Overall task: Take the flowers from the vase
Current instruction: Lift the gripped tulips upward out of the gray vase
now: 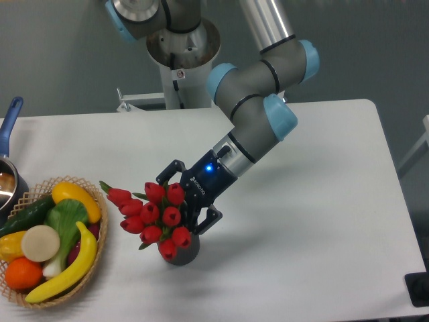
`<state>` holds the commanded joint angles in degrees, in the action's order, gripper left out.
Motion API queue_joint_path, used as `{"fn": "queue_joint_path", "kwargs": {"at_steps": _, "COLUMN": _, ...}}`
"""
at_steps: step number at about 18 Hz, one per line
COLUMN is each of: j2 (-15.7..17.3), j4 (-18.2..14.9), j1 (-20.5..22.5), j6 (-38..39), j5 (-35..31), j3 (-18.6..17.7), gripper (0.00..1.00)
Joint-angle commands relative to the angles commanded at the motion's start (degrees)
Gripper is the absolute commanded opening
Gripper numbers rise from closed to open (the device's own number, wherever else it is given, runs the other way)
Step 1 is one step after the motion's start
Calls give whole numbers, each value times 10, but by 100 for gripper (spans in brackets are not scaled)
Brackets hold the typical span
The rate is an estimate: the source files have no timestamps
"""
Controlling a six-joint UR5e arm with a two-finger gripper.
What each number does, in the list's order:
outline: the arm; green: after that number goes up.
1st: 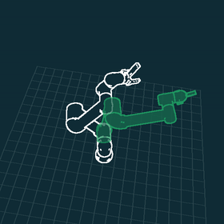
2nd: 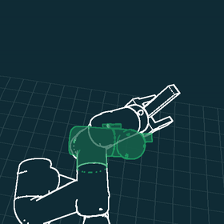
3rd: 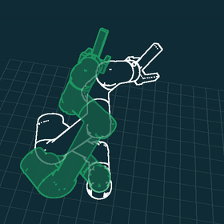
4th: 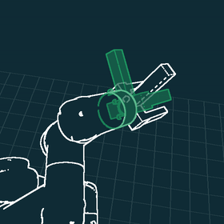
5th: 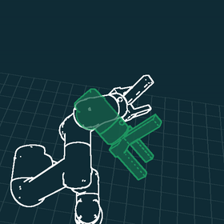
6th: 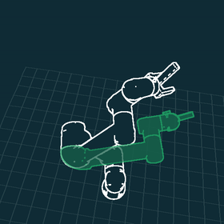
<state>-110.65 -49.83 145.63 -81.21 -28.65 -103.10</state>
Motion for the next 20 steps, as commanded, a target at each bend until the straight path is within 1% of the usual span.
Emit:
{"fn": "queue_joint_path", "kwargs": {"at_steps": 3, "j2": 1, "j4": 0, "j1": 1, "j6": 0, "j5": 0, "j3": -2, "gripper": 54}}
{"fn": "queue_joint_path", "kwargs": {"at_steps": 6, "j2": 2, "j4": 0, "j1": 3, "j6": 2, "j5": 1, "j3": -3, "gripper": 48}}
{"fn": "queue_joint_path", "kwargs": {"at_steps": 8, "j2": 4, "j4": 0, "j1": 5, "j6": 10, "j5": 1, "j3": -2, "gripper": 48}}
{"fn": "queue_joint_path", "kwargs": {"at_steps": 11, "j2": 4, "j4": 0, "j1": 7, "j6": 24, "j5": 2, "j3": -1, "gripper": 44}}
{"fn": "queue_joint_path", "kwargs": {"at_steps": 16, "j2": 6, "j4": 0, "j1": 8, "j6": 33, "j5": 3, "j3": -1, "gripper": 44}}
{"fn": "queue_joint_path", "kwargs": {"at_steps": 20, "j2": 27, "j4": 0, "j1": 10, "j6": 65, "j5": 19, "j3": -2, "gripper": 44}}
